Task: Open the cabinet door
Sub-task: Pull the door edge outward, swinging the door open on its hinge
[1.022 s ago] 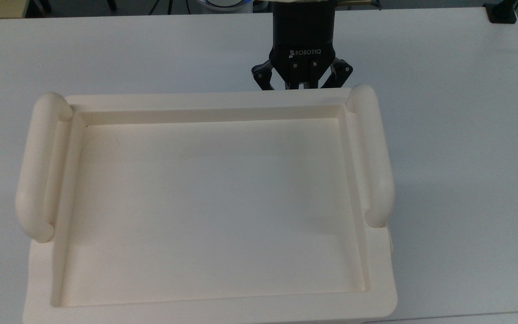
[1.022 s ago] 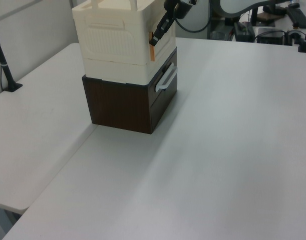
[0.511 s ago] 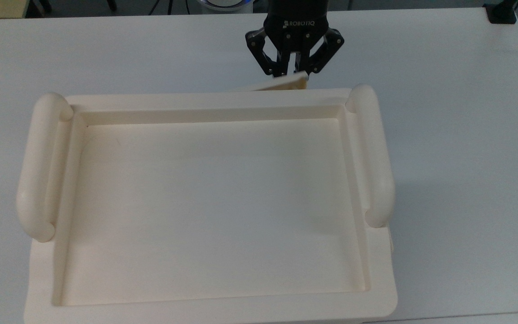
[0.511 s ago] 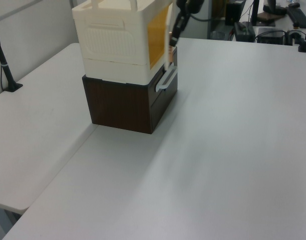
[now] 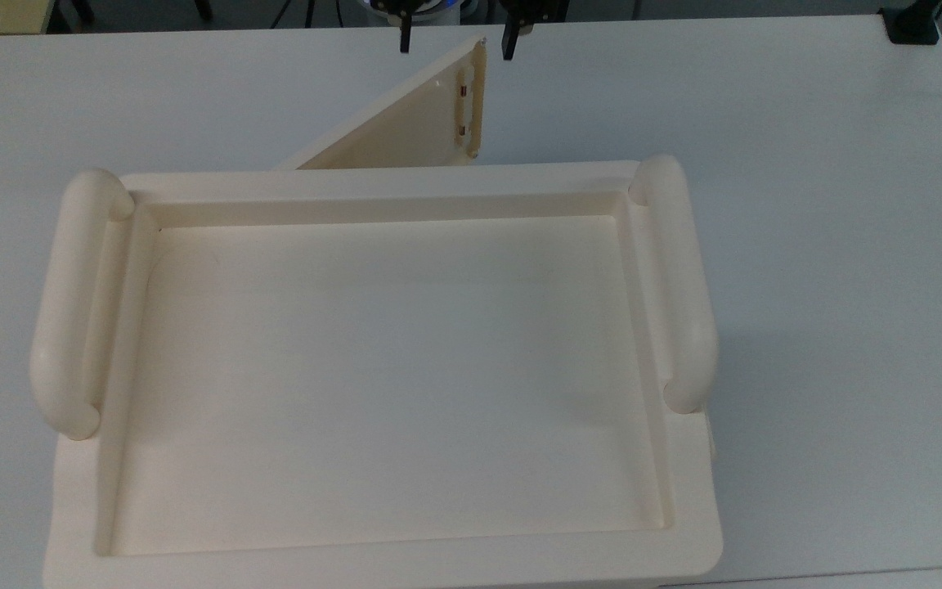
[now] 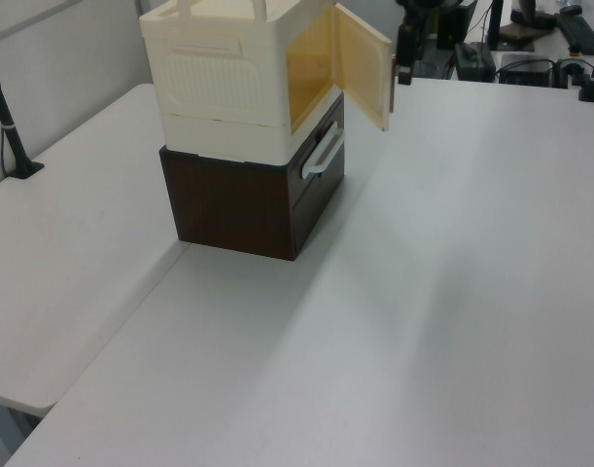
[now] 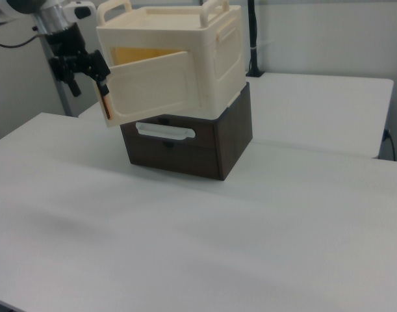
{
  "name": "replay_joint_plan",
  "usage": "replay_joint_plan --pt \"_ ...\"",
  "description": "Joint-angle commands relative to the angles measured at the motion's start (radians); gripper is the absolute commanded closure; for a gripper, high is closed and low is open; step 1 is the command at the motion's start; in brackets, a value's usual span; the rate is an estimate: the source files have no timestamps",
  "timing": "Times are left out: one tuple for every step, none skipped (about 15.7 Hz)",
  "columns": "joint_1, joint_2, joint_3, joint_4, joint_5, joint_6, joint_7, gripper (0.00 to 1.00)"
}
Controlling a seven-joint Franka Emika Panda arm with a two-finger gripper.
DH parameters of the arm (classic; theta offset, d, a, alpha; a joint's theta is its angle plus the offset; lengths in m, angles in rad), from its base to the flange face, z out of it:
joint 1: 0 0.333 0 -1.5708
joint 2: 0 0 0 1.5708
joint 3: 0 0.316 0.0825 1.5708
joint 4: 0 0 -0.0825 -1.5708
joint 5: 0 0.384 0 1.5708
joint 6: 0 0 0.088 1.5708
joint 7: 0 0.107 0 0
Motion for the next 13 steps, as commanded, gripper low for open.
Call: replay_joint_plan --pt "0.007 -0.076 -0.011 -0.014 0.004 -0.045 -0.023 0.00" --pt "0.005 -0.081 -0.013 0.007 0.004 -0.045 -0.023 0.00" --pt "0.005 -0.086 -0.014 0.019 0.001 -0.041 -0.023 0.00" --pt "0.004 -0.084 -0.016 0.033 0.001 -0.033 -0.021 0.00" --pt "0.002 -0.083 -0.016 0.058 0.001 -0.028 -0.021 0.00" --pt "-0.007 -0.081 -0.016 0.075 0.001 -0.024 -0.021 0.00" --pt "-0.008 -0.081 -0.016 0.078 0.002 -0.001 -0.017 0.00" --pt "-0.010 -0.081 -0.016 0.076 0.005 0.034 -0.015 0.00" --pt "-0.010 -0.076 -0.017 0.073 0.010 0.062 -0.014 0.00" --pt "-0.010 -0.069 -0.019 0.067 0.013 0.077 -0.014 0.00" --pt "-0.010 -0.057 -0.026 0.055 0.016 0.085 -0.015 0.00" --pt "-0.010 -0.053 -0.028 0.041 0.019 0.088 -0.017 0.00" --pt "-0.010 -0.052 -0.030 0.030 0.024 0.093 -0.017 0.00"
